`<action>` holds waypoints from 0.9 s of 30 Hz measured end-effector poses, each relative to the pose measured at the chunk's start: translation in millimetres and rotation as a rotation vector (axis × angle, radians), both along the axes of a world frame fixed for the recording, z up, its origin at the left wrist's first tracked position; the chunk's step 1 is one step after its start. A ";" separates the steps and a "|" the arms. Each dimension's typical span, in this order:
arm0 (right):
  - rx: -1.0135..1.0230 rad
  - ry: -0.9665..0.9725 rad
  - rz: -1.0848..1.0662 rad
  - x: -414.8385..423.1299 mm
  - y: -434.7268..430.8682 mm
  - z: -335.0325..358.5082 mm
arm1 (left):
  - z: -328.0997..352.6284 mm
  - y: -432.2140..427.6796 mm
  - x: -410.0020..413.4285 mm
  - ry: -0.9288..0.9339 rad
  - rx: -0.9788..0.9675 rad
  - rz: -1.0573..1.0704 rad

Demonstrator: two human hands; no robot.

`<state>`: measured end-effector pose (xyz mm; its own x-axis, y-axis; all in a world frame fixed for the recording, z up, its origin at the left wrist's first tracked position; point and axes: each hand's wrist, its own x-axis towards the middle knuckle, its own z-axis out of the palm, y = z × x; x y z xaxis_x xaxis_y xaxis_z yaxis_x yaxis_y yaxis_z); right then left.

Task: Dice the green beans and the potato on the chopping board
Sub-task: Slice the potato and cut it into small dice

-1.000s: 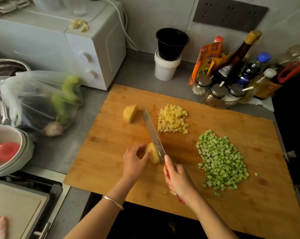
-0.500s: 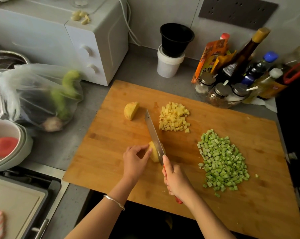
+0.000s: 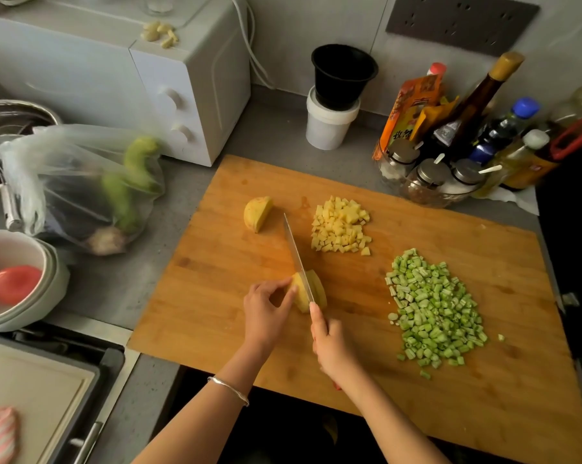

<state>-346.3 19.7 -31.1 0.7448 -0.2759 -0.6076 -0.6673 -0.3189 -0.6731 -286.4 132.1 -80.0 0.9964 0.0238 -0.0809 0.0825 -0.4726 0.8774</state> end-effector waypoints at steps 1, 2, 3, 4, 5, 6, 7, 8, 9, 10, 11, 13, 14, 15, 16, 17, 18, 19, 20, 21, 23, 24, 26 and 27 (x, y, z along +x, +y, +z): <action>0.028 0.003 -0.007 -0.1 -0.9 1.6 | 0.6 0.0 -0.1 -0.001 0.001 0.001; 0.063 0.010 -0.018 0.3 -2.4 4.2 | 0.8 0.0 -0.1 0.001 0.000 0.003; 0.106 0.018 -0.035 1.3 -3.8 8.4 | 1.0 0.5 -0.1 0.002 0.000 0.002; 0.147 0.028 -0.048 2.6 -5.4 13.7 | 1.5 0.7 -0.1 -0.001 0.002 0.000; 0.176 0.033 -0.052 4.0 -6.8 20.0 | 1.4 0.5 0.2 -0.001 0.007 -0.002; 0.192 0.033 -0.049 5.1 -8.0 26.0 | 1.1 0.5 0.6 0.005 0.012 -0.005; 0.203 0.028 -0.043 5.8 -9.2 30.9 | 0.1 0.7 1.2 0.017 0.016 -0.008; 0.217 0.019 -0.041 6.3 -10.6 35.4 | -1.5 0.9 1.7 0.030 0.019 -0.011; 0.235 0.006 -0.043 5.8 -11.4 39.9 | -2.8 1.4 1.7 0.038 0.022 -0.013; 0.253 -0.016 -0.043 5.0 -12.1 43.7 | -4.4 2.0 1.8 0.044 0.021 -0.011; 0.267 -0.047 -0.046 3.6 -12.4 47.0 | -5.5 2.9 1.4 0.050 0.018 -0.009; 0.280 -0.111 -0.054 0.5 -13.0 52.4 | -4.6 5.5 -1.0 0.064 0.004 -0.022; 0.279 -0.130 -0.052 -0.8 -13.4 53.6 | -3.4 7.4 -4.0 0.054 0.011 -0.045; 0.275 -0.135 -0.046 -1.8 -13.6 54.1 | -2.4 9.8 -7.8 0.023 0.036 -0.079; 0.273 -0.128 -0.036 -2.5 -13.1 53.7 | -2.2 14.1 -12.7 -0.021 0.077 -0.123; 0.274 -0.111 -0.032 -3.4 -12.2 52.7 | -3.0 18.5 -17.7 -0.065 0.126 -0.169; 0.276 -0.089 -0.034 -4.5 -11.1 51.6 | -5.2 23.1 -22.3 -0.097 0.177 -0.213; 0.278 -0.066 -0.037 -5.5 -9.7 50.4 | -8.1 27.2 -26.4 -0.118 0.225 -0.253; 0.276 -0.053 -0.038 -6.4 -8.3 48.7 | -11.4 30.5 -29.5 -0.135 0.263 -0.287; 0.268 -0.048 -0.033 -6.8 -6.8 47.0 | -14.0 32.4 -31.6 -0.147 0.288 -0.315; 0.236 -0.053 -0.015 -6.5 -4.0 43.6 | -16.4 33.7 -33.0 -0.154 0.319 -0.355; 0.220 -0.053 -0.008 -5.9 -2.7 41.8 | -16.9 34.3 -33.5 -0.156 0.330 -0.364; 0.194 -0.035 -0.003 -4.9 -2.1 39.5 | -17.3 34.9 -34.0 -0.155 0.344 -0.369; 0.183 -0.026 -0.001 -4.4 -2.3 38.4 | -17.1 35.0 -34.1 -0.151 0.352 -0.375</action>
